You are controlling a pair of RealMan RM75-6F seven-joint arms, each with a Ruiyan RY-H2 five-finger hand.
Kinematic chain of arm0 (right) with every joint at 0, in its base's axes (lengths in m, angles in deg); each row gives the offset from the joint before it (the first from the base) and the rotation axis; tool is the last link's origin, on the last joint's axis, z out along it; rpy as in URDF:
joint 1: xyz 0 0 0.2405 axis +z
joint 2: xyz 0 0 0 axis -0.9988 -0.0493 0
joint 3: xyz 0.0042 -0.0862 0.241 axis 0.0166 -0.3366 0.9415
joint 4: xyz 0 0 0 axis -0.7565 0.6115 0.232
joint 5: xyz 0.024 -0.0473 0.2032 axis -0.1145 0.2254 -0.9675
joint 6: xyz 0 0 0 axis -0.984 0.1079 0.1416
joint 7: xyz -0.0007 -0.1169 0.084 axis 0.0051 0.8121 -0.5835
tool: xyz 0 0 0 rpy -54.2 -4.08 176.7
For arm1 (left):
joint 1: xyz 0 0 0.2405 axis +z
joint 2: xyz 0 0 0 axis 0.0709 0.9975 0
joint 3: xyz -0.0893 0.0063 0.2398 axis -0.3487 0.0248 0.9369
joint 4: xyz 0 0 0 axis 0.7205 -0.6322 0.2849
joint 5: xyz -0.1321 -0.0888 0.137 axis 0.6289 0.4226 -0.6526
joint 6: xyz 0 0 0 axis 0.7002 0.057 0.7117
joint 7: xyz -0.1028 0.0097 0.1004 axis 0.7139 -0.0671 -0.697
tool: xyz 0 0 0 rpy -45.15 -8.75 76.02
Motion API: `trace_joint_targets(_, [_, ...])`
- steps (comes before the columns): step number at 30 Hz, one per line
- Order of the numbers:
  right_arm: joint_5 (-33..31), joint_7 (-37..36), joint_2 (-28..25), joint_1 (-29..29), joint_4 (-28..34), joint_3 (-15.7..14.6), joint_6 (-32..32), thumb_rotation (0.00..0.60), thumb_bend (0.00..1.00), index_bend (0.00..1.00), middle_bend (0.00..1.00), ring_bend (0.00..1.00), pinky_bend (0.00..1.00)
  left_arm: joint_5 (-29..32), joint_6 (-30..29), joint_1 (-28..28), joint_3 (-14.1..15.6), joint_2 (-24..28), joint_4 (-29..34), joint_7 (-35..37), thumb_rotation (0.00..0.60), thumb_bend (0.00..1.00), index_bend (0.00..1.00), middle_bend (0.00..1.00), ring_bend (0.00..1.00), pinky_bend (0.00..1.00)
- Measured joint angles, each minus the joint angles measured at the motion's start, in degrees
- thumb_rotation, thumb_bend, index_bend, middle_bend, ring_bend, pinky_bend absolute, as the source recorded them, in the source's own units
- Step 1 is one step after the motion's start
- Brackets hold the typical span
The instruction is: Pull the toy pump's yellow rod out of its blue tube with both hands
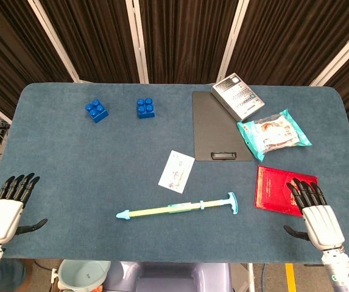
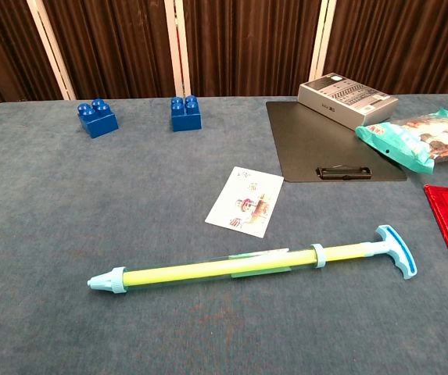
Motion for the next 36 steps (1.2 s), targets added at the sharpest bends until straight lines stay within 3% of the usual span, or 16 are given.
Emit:
trace_joint_targets(8, [0.1,-0.8,-0.3,0.0,0.4,-0.2,0.1,0.600,0.00,0.00,0.00,0.00,0.00,-1.3,-1.1,-0.1,-0.2,-1.2,0.2,0.0,0.600,0.13,0.10,0.06,0.02,0.01])
trace_joint_targets(13, [-0.1,-2.3,-1.0,0.2,0.9,0.0,0.0,0.600,0.00,0.00,0.00,0.00,0.00,-3.5,-2.5,-0.9,-1.2,-5.1,-0.6,-0.8,0.600,0.14,0.35,0.15,0.09,0.01])
trace_joint_targets(18, [0.2,-4.0,-1.7,0.4,1.4,-0.1,0.3,0.600,0.00,0.00,0.00,0.00,0.00,-5.4,-2.8,-2.6,-2.4,-11.4,-1.9,-4.2,0.600,0.15,0.46,0.16,0.10,0.01])
trace_joint_targets(26, [-0.4,-5.7,-2.5,1.2,1.5,-0.6,3.0,0.600,0.00,0.00,0.00,0.00,0.00,-7.9,0.3,-5.8,-2.8,-22.8,-4.5,-12.4,0.600,0.17,0.48,0.19,0.14,0.01])
trace_joint_targets(36, [-1.1,-8.0,-4.0,1.3,2.0,-1.2,3.9,0.600,0.00,0.00,0.00,0.00,0.00,-10.4,3.9,-9.0,-1.9,-34.6,-13.4,-18.6,0.600,0.19,0.44,0.19,0.14,0.01])
